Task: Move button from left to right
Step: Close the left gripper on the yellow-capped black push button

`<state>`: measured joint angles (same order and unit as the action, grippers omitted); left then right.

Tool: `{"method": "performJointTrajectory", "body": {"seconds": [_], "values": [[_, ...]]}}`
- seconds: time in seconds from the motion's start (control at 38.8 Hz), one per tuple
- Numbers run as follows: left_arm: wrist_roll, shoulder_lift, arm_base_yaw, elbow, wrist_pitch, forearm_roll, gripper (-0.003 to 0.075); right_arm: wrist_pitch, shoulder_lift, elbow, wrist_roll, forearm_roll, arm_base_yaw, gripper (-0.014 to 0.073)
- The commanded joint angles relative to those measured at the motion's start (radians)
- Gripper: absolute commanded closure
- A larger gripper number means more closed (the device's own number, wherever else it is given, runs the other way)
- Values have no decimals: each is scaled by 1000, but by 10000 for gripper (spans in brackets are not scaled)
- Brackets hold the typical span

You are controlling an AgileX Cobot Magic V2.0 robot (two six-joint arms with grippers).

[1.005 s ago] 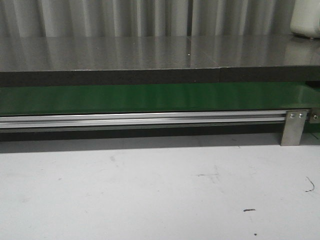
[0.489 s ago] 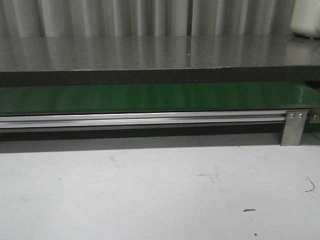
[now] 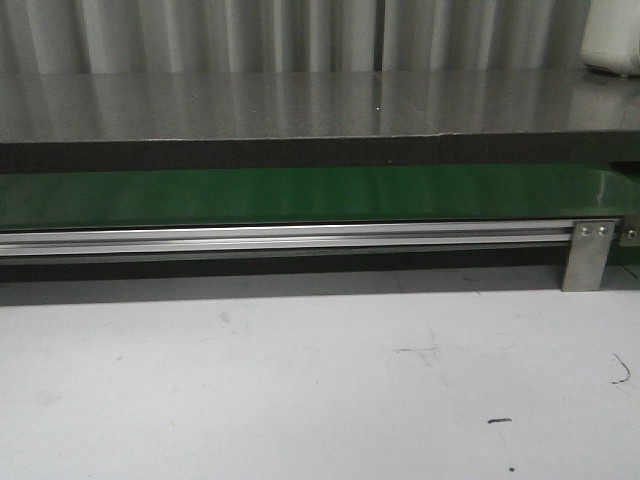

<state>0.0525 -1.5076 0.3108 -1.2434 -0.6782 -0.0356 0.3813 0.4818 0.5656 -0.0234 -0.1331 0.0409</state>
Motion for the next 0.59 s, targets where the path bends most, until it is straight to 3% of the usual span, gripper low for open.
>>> {"method": "performJointTrajectory", "body": {"seconds": [0.0,0.18,0.57], "values": [[20,-12,64,-65,18,-6,29,-86,8,35,-3,-2,-2,-61],[51,-108,167,-125,-30,-6,29,-86,8,35,-3,-2,-2,-61],[101,-355,262,-302,-140,5,29,-86,8,33,-3,-2,-2,-61]]}}
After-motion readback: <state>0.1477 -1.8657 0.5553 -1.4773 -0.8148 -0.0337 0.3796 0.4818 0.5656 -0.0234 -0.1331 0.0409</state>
